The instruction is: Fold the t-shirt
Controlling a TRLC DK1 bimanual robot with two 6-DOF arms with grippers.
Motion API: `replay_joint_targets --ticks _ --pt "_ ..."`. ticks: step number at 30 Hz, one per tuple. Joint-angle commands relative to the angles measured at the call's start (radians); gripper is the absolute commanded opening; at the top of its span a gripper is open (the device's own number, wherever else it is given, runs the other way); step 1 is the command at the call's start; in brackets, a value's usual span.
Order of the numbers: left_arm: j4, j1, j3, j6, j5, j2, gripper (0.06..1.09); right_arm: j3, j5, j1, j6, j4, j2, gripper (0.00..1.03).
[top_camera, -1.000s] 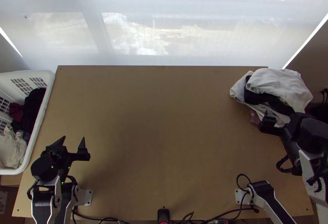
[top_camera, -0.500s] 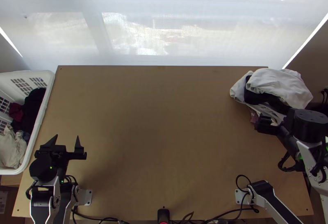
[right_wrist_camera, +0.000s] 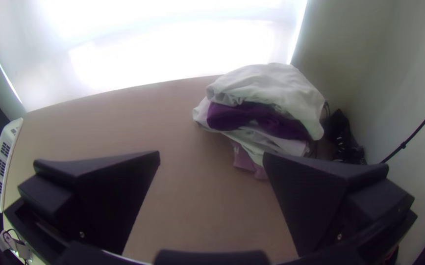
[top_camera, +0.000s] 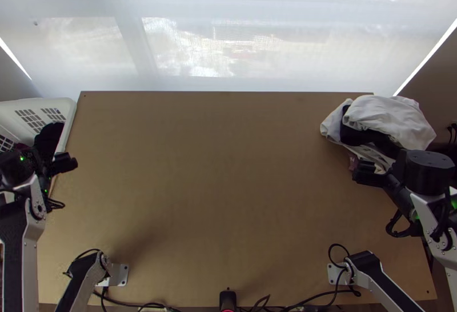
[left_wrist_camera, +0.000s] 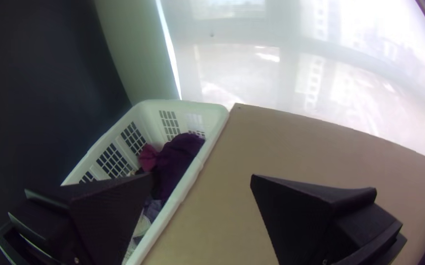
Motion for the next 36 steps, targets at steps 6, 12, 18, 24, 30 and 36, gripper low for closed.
replay_joint_targets --ticks 6,12,18,24,30,36 --pt "0.022 0.244 0.402 0.118 -0.008 0.573 1.04 0.029 0.001 -0.018 -0.011 -0.027 0.008 0.98" --pt "-0.059 0.288 0.591 0.077 -0.005 0.826 1.04 0.066 0.004 -0.039 -0.011 -0.038 0.037 0.98" --pt "-0.106 0.408 0.775 0.063 -0.007 1.093 1.04 0.101 0.008 -0.062 -0.011 -0.061 0.057 0.98" --pt "-0.100 0.512 0.927 0.081 -0.007 1.320 1.04 0.096 0.010 -0.078 -0.012 -0.090 0.062 0.98" --pt "-0.100 0.598 1.065 0.097 -0.008 1.527 1.04 0.082 0.012 -0.104 -0.016 -0.114 0.063 0.98" --pt "-0.100 0.658 1.163 0.100 -0.010 1.690 1.04 0.072 0.022 -0.118 -0.023 -0.145 0.063 0.98"
